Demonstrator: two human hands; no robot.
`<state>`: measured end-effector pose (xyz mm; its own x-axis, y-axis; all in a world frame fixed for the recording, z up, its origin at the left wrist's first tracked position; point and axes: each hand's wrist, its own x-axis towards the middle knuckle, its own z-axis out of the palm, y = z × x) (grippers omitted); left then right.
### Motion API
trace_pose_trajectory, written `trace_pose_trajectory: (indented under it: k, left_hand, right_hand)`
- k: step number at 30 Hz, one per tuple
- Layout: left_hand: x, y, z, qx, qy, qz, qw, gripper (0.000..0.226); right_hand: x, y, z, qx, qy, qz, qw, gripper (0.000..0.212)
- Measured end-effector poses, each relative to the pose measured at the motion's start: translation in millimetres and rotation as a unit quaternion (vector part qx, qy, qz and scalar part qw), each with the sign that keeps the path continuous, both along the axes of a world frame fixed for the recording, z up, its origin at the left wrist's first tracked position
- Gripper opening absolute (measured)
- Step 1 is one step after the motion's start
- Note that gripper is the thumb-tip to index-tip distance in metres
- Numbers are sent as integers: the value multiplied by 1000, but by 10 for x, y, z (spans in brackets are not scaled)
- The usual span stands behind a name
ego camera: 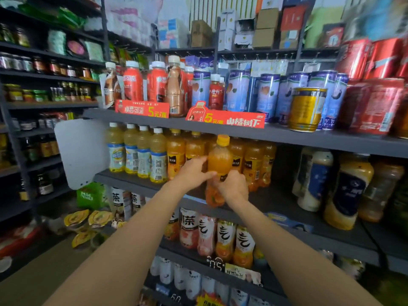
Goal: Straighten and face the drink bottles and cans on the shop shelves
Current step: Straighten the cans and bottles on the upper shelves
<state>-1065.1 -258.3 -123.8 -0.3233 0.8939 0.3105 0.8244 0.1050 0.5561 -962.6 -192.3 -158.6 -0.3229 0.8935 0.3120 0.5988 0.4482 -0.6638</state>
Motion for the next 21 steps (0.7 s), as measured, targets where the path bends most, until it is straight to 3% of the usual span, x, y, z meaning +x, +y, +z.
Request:
trace_pose_trajectory:
  k: [3, 11, 17, 21]
  left_hand:
    - [-412, 49, -62, -25, 128, 2, 991, 53]
    - [-1071, 104, -162, -102, 317, -71, 940, 64]
    - [-1135, 198, -409, -126, 361, -130, 915, 70]
    - [-1192, 214, -470, -143, 371, -136, 908, 75]
  right_hand:
    - [-265, 15, -82, 22, -5, -64, 998, 50]
    - [-800, 117, -28, -44, 25, -178, 983, 37]
    - [-961, 200, -170, -65, 78, -166, 981, 51]
    - [-1000, 250, -265, -97, 87, -195, 972, 41]
